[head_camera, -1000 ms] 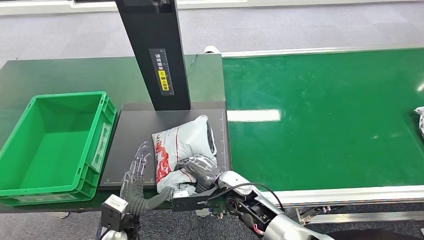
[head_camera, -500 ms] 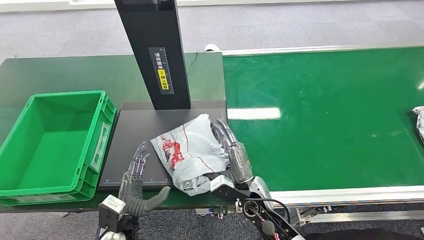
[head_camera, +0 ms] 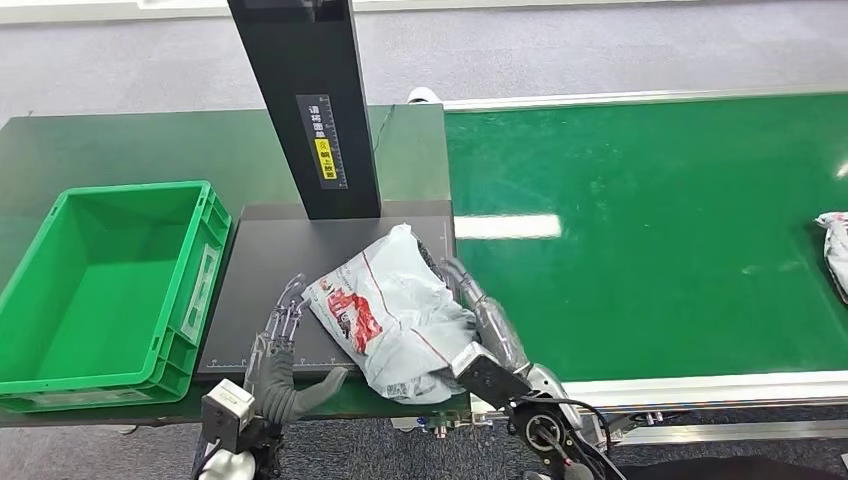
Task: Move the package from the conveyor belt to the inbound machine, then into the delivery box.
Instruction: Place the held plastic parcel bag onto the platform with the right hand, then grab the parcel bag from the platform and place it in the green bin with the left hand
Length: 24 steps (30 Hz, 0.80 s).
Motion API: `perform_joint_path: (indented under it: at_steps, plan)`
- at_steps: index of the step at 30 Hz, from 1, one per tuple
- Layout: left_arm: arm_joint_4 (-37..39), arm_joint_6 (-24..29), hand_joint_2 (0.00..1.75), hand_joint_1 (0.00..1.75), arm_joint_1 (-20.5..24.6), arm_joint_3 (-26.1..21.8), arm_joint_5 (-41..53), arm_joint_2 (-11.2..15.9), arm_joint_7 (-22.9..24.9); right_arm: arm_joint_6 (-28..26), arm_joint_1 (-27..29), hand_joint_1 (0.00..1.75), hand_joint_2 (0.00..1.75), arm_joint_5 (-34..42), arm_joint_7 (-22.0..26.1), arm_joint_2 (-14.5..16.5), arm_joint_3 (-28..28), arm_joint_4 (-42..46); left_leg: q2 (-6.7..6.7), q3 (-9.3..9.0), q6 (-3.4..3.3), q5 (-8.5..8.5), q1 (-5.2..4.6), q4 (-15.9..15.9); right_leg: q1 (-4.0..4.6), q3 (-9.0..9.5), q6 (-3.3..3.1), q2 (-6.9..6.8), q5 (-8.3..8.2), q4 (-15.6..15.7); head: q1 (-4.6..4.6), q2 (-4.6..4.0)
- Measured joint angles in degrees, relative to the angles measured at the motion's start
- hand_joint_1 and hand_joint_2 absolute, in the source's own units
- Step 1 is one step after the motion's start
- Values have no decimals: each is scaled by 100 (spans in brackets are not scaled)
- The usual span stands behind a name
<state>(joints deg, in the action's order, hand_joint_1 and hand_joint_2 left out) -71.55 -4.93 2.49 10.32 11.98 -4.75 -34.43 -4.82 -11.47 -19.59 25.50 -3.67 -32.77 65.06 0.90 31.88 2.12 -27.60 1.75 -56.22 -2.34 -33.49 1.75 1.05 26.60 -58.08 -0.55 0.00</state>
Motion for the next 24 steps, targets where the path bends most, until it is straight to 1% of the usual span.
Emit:
perform_joint_path:
  at_steps: [1,2,4,8,14,16,18,21,24]
  plan:
    - [24,-19,175,0,1,-3,20,12,-25,357,62,0,175,-57,-128,-88,43,15,-4,2,0,0,0,0,0,0,0,-2,0,0,0,0]
    - [46,-29,175,0,-3,-7,38,21,-48,589,127,0,175,-87,-164,-165,91,18,-9,5,0,0,0,0,0,0,1,-5,1,0,-1,0]
    - [69,-27,175,0,-24,-16,61,31,-73,790,230,0,175,-45,-110,-279,217,18,-10,8,0,0,0,0,0,-1,1,-6,1,0,0,0]
    - [73,-12,175,0,-66,-28,73,36,-80,852,313,0,175,11,-55,-394,422,18,-10,7,0,0,0,0,0,-2,1,-6,1,0,1,0]
    - [73,-3,175,0,-76,-29,87,36,-78,858,328,0,175,15,-48,-417,470,18,-11,8,0,0,0,0,0,-2,1,-6,1,0,0,0]
    - [73,384,175,0,-100,-14,620,48,215,731,422,0,175,29,145,-441,617,115,-12,8,0,0,0,0,0,-3,1,-7,1,0,1,0]
    - [73,836,175,0,-119,-1,1227,60,553,449,571,0,175,2,517,-451,801,344,-13,10,0,0,0,0,0,-5,1,-7,1,0,1,0]
    - [73,870,175,0,-94,-8,1331,56,612,-42,743,0,175,-189,915,-442,963,799,-12,12,0,0,0,0,0,-8,1,-7,1,0,1,0]
    - [74,791,175,0,-31,4,1334,40,609,-456,870,0,175,-362,1056,-430,1069,1217,-11,11,0,0,0,0,0,-8,1,-7,1,0,1,0]
